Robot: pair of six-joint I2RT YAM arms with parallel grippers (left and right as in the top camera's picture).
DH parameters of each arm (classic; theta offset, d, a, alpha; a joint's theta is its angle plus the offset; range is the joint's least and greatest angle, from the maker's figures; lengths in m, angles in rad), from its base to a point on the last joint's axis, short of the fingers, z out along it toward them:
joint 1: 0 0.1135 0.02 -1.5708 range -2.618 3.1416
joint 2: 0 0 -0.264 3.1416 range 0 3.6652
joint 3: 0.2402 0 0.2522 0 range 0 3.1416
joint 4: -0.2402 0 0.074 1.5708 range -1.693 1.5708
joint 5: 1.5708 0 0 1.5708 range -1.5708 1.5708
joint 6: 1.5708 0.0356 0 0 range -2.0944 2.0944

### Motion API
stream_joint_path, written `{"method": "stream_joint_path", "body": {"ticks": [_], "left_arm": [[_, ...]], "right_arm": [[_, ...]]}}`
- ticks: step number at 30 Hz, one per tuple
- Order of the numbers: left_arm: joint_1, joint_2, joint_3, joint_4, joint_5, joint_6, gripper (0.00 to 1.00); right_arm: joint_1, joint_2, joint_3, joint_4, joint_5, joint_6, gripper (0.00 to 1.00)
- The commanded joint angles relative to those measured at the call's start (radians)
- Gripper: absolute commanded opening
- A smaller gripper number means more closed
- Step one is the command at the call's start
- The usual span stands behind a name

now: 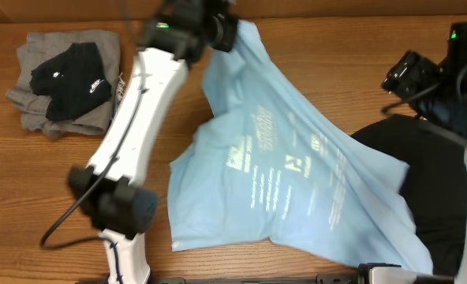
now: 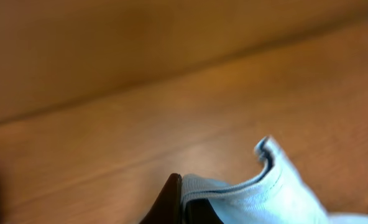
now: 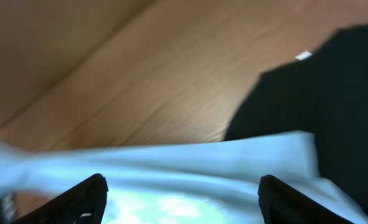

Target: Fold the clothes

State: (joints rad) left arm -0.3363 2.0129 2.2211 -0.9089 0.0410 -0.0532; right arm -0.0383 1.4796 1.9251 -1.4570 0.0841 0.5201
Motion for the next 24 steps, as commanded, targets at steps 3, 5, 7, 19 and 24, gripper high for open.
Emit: {"method": "stream_joint_path", "body": {"ticks": [3, 5, 7, 19, 24], "left_arm": [[0.041, -0.064, 0.021, -0.028, -0.127, 0.040, 0.12], [0.042, -0.062, 0.020, -0.050, -0.146, 0.063, 0.16], [0.042, -0.061, 0.020, -0.081, -0.221, 0.062, 0.16], [0.042, -0.074, 0.021, -0.266, -0.421, 0.050, 0.38], [0.040, -0.076, 0.021, -0.325, -0.316, 0.050, 0.43]], "right_arm": [[-0.074, 0.183, 0.011, 0.004, -0.026, -0.068, 0.82], [-0.075, 0.249, 0.011, 0.004, -0.043, -0.083, 0.82], [-0.076, 0.316, 0.011, 0.004, -0.041, -0.084, 0.82], [-0.193, 0.661, -0.003, -0.001, -0.034, -0.082, 0.76], [-0.291, 0.690, -0.094, 0.048, -0.094, -0.082, 0.72]]}}
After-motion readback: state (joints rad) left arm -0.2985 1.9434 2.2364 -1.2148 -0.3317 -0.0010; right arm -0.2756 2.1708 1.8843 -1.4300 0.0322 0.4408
